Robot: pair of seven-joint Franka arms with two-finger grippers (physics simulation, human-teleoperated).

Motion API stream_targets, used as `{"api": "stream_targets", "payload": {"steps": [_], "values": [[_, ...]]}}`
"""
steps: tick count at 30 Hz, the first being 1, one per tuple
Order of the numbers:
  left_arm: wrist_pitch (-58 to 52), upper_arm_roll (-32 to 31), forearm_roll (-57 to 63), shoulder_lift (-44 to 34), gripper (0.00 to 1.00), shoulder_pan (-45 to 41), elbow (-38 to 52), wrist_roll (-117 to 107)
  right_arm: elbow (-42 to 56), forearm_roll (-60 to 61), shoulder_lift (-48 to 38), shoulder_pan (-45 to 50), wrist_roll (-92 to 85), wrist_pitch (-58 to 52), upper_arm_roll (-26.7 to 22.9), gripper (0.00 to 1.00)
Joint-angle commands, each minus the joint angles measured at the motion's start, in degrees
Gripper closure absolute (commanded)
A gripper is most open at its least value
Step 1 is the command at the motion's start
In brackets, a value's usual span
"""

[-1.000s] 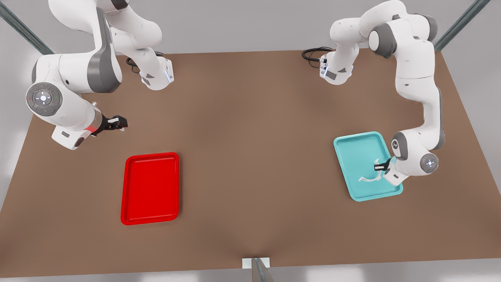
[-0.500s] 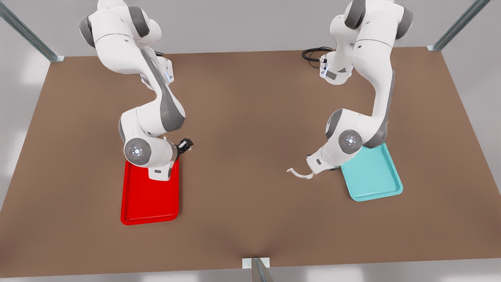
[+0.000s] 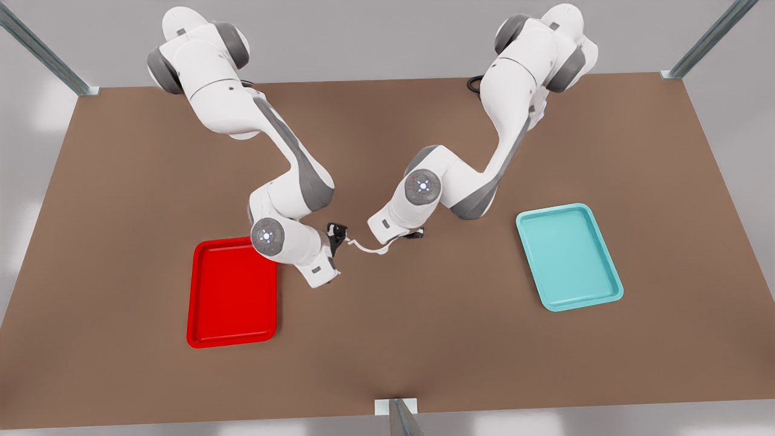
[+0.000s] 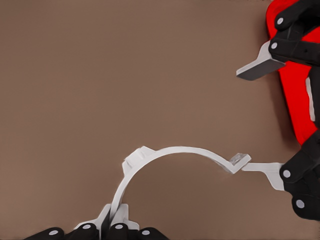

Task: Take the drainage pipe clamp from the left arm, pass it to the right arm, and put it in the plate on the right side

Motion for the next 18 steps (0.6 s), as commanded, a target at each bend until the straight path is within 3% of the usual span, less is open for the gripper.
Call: {"api": "stream_targets", "payload": {"steps": [1, 18], "values": [[-0.6, 0.0, -0.1, 0.8, 0.79, -0.2, 0.9, -26.3, -0.3, 1.1, -0.4, -0.4, -23.2, 3.9, 0.0, 0.00], [0.4, -0.1, -0.1, 1.1, 0.79, -0.2, 0.9, -27.3, -0.9, 5.2, 2.0, 3.2, -23.5, 8.4, 0.0, 0.00]]}}
